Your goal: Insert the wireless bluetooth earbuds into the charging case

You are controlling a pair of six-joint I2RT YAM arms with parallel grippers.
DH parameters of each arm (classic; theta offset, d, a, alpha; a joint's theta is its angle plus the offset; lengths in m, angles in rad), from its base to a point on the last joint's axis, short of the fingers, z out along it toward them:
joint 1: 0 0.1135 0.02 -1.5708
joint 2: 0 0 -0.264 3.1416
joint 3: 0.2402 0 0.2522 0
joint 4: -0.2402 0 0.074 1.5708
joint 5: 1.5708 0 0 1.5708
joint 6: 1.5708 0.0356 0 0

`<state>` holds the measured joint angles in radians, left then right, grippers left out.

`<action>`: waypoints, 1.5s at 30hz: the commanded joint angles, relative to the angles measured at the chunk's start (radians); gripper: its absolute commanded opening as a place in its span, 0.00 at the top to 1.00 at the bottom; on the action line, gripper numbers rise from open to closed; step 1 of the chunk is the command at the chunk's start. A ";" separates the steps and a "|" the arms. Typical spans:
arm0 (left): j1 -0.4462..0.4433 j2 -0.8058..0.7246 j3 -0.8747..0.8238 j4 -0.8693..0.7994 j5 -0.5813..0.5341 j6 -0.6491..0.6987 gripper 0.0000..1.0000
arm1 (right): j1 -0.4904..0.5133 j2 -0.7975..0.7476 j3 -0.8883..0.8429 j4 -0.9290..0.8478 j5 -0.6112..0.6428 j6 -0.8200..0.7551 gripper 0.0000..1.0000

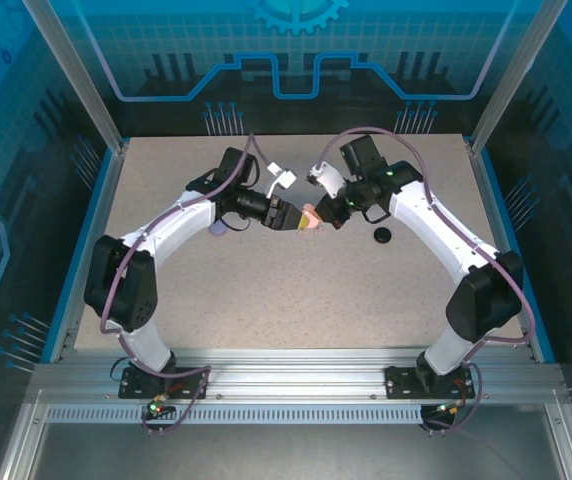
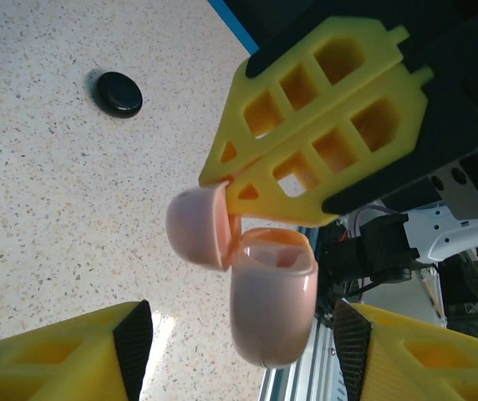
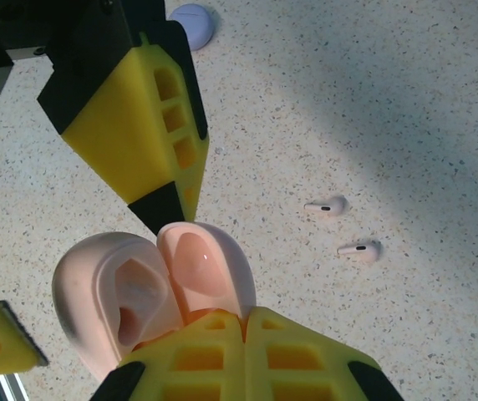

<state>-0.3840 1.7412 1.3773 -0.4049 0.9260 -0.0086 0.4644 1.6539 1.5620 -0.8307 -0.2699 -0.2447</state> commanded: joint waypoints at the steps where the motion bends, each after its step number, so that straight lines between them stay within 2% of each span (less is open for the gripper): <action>1: 0.001 0.021 0.039 0.012 0.054 -0.004 0.38 | 0.018 0.015 0.022 -0.019 -0.009 -0.011 1.00; 5: 0.000 0.028 0.043 0.012 0.069 -0.001 0.41 | 0.022 0.020 0.030 -0.018 -0.005 -0.011 1.00; 11: 0.001 0.036 0.046 0.010 0.095 0.004 0.50 | 0.026 0.027 0.039 -0.019 0.002 -0.010 1.00; 20: 0.002 0.050 0.046 -0.009 0.120 0.016 0.55 | 0.027 0.029 0.051 -0.019 0.002 -0.007 1.00; 28: 0.001 0.049 0.040 0.011 0.121 0.011 0.65 | 0.028 0.027 0.052 -0.018 0.003 -0.005 1.00; 34: 0.000 0.051 0.031 0.039 0.123 -0.009 0.76 | 0.029 0.023 0.048 -0.014 0.006 -0.004 1.00; 38: 0.001 0.052 0.025 0.063 0.123 -0.025 0.87 | 0.029 0.022 0.049 -0.012 0.011 0.000 1.00; 40: 0.002 0.050 0.022 0.073 0.119 -0.033 0.96 | 0.029 0.020 0.050 -0.009 0.018 0.004 1.00; 41: 0.001 0.049 0.018 0.079 0.116 -0.036 1.00 | 0.028 0.018 0.051 -0.005 0.028 0.011 0.99; 43: 0.001 0.042 0.010 0.092 0.100 -0.044 1.00 | 0.023 0.010 0.051 0.012 0.051 0.035 0.82; 45: 0.001 0.035 -0.004 0.109 0.076 -0.051 1.00 | 0.004 -0.004 0.058 0.027 0.069 0.076 0.70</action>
<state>-0.3840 1.7836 1.3884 -0.3557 1.0122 -0.0349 0.4747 1.6760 1.5883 -0.8192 -0.2180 -0.2184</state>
